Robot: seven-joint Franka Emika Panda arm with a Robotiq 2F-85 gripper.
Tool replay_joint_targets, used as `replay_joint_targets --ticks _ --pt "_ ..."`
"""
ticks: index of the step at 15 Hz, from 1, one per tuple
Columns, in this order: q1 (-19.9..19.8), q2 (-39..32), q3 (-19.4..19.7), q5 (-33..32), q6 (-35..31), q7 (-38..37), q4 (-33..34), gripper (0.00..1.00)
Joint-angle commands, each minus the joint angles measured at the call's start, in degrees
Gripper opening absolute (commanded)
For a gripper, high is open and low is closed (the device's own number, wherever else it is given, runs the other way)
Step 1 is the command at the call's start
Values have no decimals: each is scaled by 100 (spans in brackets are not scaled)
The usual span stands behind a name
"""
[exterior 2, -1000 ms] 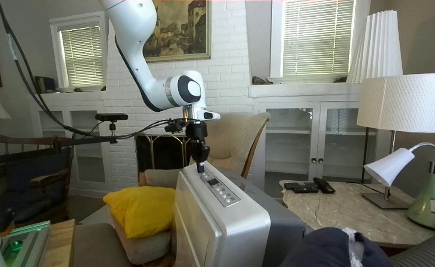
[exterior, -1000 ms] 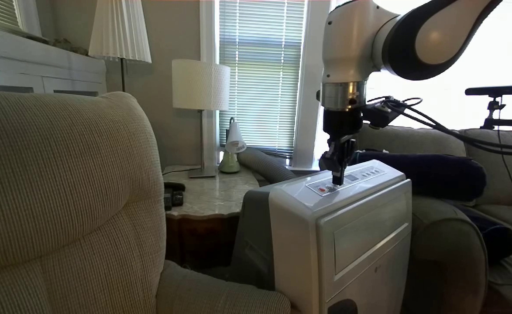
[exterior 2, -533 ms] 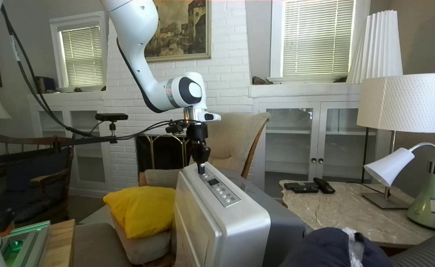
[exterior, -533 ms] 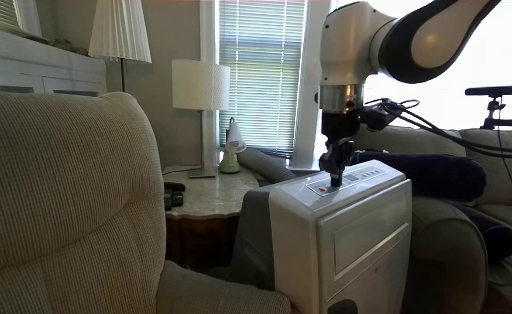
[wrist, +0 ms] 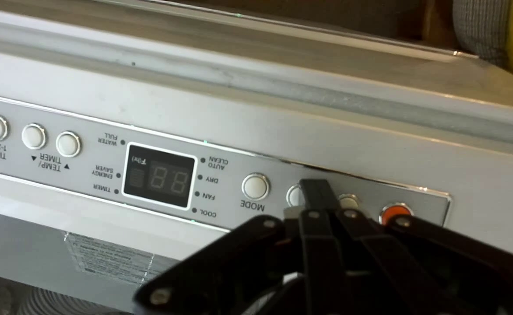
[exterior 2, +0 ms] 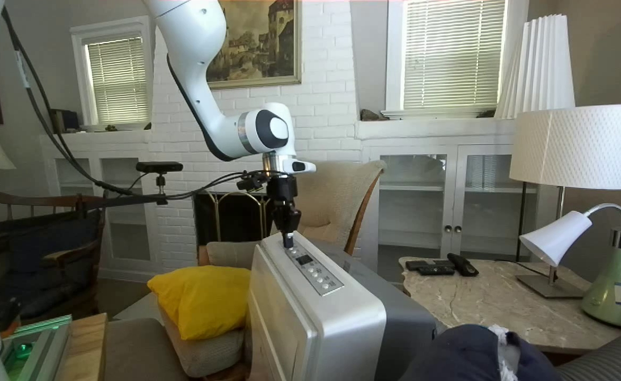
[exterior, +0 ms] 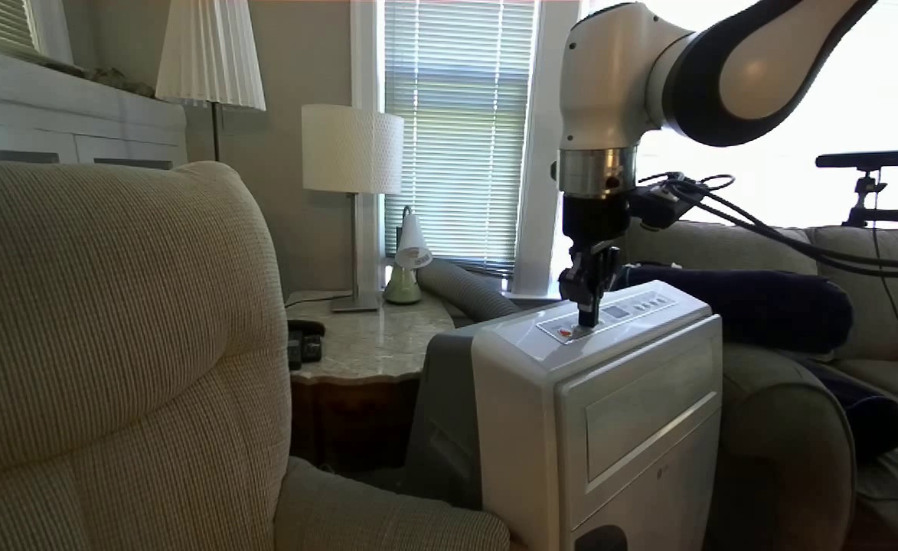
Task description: Press three buttons on the air conditioner.
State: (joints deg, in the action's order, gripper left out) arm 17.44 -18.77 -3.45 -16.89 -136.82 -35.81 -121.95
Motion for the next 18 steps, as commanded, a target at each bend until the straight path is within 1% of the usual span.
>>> replay_joint_targets --ticks 1,7,14,18 --pt "7 156 71 -80 93 -29 -33 0" --pt "3 283 146 -170 64 -76 -149 0" --pt "-17 444 220 -323 291 -126 -240 0" --pt "-41 512 194 -419 367 -86 -366 0"
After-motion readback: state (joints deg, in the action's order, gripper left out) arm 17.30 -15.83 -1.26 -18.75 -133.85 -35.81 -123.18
